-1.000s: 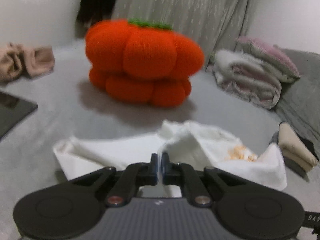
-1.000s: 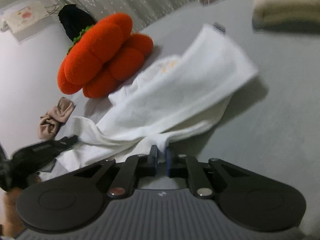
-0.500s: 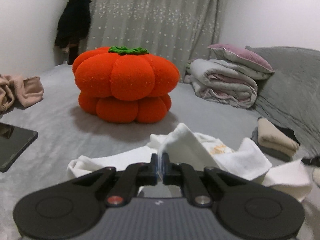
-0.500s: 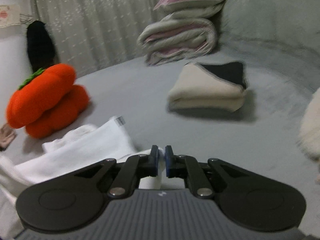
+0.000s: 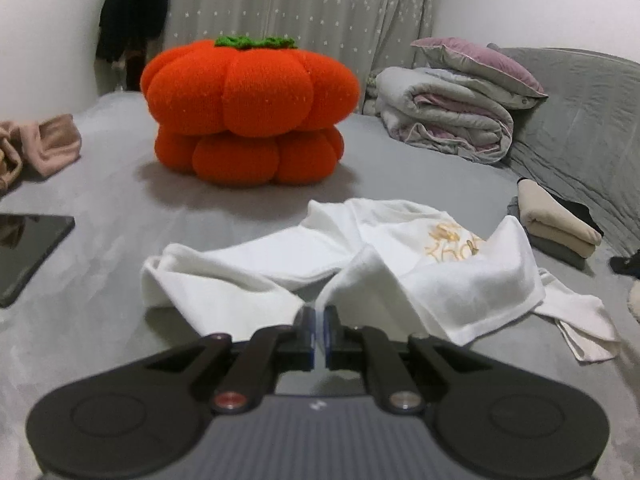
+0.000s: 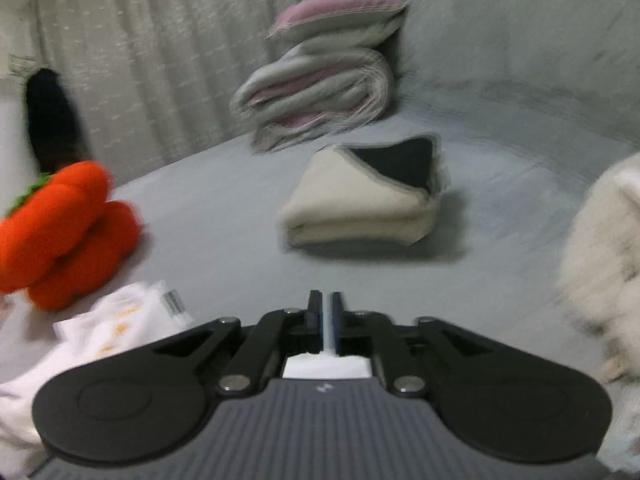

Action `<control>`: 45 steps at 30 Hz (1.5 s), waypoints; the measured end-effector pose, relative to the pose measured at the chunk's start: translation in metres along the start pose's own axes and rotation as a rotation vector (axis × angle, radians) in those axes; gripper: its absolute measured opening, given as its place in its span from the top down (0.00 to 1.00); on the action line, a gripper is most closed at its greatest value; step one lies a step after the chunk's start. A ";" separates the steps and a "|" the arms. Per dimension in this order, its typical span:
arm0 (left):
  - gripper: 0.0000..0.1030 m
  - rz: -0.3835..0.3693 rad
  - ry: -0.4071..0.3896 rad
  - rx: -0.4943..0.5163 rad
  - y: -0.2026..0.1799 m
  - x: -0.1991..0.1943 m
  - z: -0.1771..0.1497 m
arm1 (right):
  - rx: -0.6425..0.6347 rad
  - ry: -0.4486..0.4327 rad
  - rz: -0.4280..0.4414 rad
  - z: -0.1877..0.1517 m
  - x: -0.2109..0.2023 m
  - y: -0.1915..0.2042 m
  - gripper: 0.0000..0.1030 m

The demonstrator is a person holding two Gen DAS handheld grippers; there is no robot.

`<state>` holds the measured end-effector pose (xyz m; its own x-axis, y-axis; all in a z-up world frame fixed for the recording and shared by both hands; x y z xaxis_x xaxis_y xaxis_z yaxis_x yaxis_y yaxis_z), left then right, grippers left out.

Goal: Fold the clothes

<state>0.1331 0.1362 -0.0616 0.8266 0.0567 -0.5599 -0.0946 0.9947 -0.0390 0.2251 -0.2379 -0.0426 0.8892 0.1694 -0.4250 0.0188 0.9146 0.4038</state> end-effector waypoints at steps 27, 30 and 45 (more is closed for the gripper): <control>0.96 -0.033 0.049 -0.005 -0.011 0.028 -0.008 | -0.121 0.173 0.290 -0.066 0.081 0.071 0.91; 0.96 -0.033 0.027 -0.014 -0.010 0.022 -0.004 | -0.130 0.163 0.287 -0.060 0.071 0.077 0.92; 0.96 -0.202 -0.116 0.028 -0.008 -0.048 -0.010 | -0.141 0.137 0.350 -0.028 -0.042 0.098 0.92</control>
<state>0.0881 0.1245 -0.0427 0.8855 -0.1360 -0.4444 0.0932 0.9888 -0.1169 0.1767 -0.1448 -0.0083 0.7613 0.5183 -0.3897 -0.3458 0.8329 0.4321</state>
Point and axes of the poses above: each gripper's, at about its wrist camera, not at the fingertips, and x roughly the way its jaws point, y to its left, z to its top, the point moved 10 cm from there along x, roughly the way its jaws point, and after that the axes turned 13 degrees about z, right-handed, at the moved point
